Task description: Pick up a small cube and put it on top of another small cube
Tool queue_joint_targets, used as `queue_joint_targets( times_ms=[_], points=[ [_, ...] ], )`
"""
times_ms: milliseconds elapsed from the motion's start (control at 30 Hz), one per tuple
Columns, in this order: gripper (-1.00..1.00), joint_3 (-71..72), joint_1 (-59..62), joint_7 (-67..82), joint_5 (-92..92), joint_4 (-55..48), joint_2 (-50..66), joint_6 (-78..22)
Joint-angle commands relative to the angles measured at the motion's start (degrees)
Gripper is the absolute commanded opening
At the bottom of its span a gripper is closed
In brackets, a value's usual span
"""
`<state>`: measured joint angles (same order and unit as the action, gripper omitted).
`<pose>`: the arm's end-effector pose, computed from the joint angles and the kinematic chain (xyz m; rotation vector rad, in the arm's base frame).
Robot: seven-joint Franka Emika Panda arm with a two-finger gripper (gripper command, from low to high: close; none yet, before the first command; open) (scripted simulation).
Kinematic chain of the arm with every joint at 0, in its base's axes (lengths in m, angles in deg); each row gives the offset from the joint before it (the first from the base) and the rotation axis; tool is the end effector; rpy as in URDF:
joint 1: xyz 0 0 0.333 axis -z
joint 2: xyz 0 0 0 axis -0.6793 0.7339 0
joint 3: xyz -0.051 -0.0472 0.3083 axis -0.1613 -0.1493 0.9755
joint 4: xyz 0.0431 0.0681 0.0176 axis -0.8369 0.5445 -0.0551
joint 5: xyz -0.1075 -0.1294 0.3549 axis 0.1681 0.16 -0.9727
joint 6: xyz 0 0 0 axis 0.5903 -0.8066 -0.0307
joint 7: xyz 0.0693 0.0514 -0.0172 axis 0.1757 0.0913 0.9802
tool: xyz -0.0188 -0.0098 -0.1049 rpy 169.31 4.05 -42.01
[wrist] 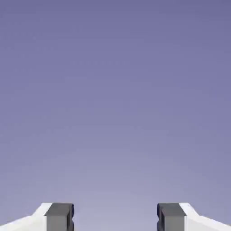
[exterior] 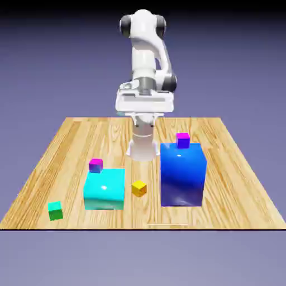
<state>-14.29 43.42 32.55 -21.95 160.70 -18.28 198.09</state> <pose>0.3962 -0.0037 0.4544 -2.4481 1.0507 -1.0056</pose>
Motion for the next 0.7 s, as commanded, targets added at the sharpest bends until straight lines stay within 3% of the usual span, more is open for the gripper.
queue_joint_targets(
  times_ms=[0,667],
  points=[
    [0.00,0.18,1.10,-2.50,-0.52,-0.87,1.40,-0.42],
    [0.00,3.83,22.97,-52.33,-11.00,-18.22,29.28,-8.88]
  ],
)
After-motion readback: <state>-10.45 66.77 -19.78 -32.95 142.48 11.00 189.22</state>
